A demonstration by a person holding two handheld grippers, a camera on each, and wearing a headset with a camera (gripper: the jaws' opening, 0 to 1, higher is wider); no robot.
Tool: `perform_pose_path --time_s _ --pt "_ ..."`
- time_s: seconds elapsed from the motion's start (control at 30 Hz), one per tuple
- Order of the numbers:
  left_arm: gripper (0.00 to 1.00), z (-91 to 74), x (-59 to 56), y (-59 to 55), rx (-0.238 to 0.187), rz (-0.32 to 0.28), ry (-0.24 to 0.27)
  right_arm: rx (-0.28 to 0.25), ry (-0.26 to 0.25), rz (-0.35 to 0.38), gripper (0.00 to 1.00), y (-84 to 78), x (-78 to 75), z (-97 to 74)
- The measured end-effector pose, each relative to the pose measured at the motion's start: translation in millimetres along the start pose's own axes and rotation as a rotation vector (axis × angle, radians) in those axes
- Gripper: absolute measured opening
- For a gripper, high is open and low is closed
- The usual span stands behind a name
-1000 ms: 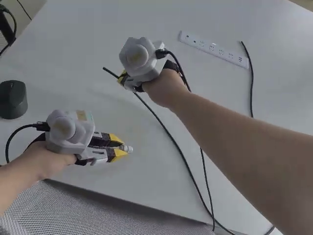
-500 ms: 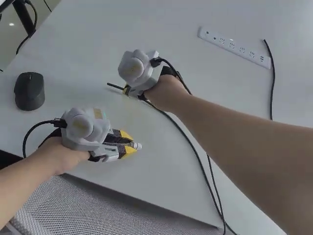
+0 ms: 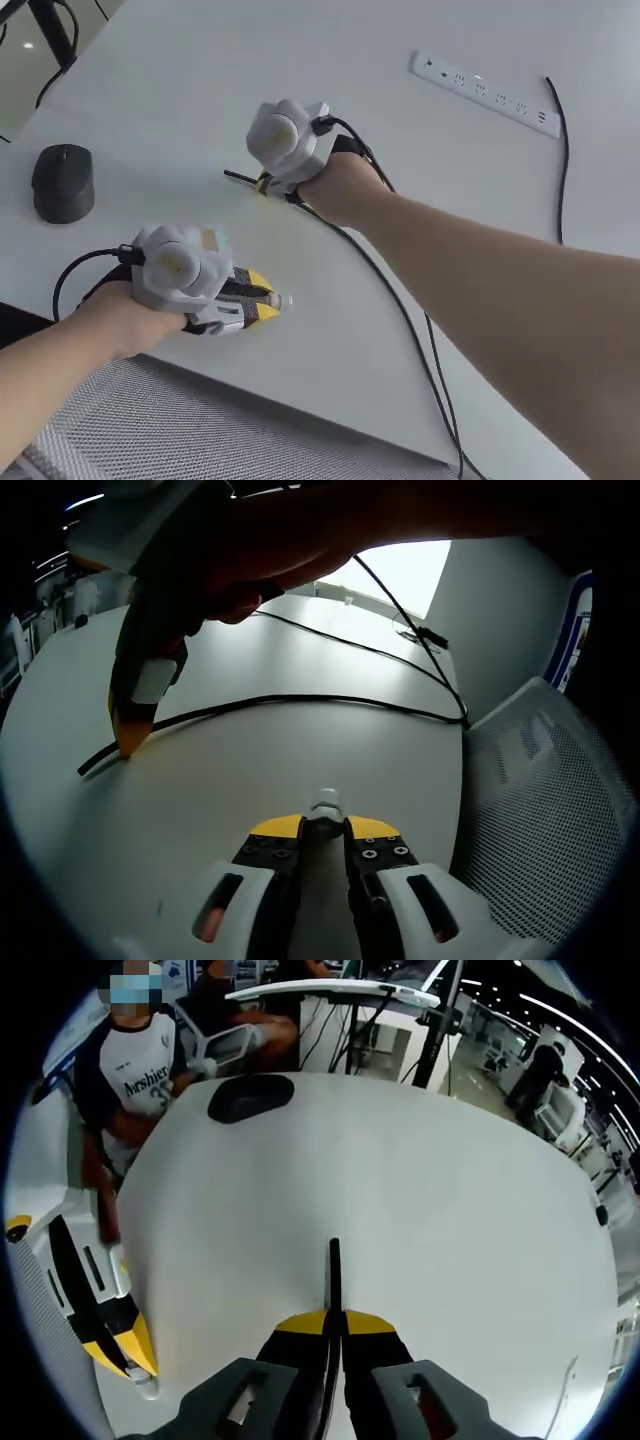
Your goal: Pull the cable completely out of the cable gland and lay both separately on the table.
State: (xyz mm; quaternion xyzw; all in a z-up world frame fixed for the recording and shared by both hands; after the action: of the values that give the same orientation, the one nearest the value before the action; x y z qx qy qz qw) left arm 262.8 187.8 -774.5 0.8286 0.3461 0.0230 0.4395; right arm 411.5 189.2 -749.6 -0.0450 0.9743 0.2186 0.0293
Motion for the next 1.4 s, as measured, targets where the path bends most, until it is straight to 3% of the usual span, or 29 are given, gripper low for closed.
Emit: perform_pose_path --time_s 0.2,0.6,0.7,0.9,1.27,1.4 --pt "0.16 0.8 -1.6 0.2 0.012 0.042 0.016 0.000 0.003 -0.005 0.00 -0.5 0.2 0.3" --pt "0.17 -0.7 -7.3 5.0 0.011 0.035 0.023 -0.002 0.002 0.020 0.01 -0.1 1.6 1.5" --pt "0.19 -0.5 -8.5 6.1 0.014 0.039 0.026 -0.011 -0.018 0.001 0.11 2.0 -0.5 1.2" --pt "0.27 1.1 -9.7 6.4 0.002 0.046 0.025 0.013 -0.043 0.020 0.16 -7.9 -2.7 -7.2" --pt "0.39 -1.8 -7.3 7.7 -0.014 0.050 0.044 -0.141 -0.100 0.147 0.36 -12.9 -12.3 -43.4" --pt "0.41 -5.9 -7.0 12.5 -0.027 0.036 0.044 -0.202 -0.136 0.201 0.41 -14.0 -14.7 -66.5"
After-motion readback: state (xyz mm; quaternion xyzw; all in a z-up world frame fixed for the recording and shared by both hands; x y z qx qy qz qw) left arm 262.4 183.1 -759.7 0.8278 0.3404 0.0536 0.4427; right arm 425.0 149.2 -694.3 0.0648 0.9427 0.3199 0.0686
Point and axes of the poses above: the centre of the closed fingertips' face, and the gripper's own axes: z roughly forward along the fingers, x roughly to its left, y roughly out of its top, the point moved 8 cm from there along -z, roughly backward along the fingers, and after that the axes turned 3 degrees about x, right-handed, at the moved point
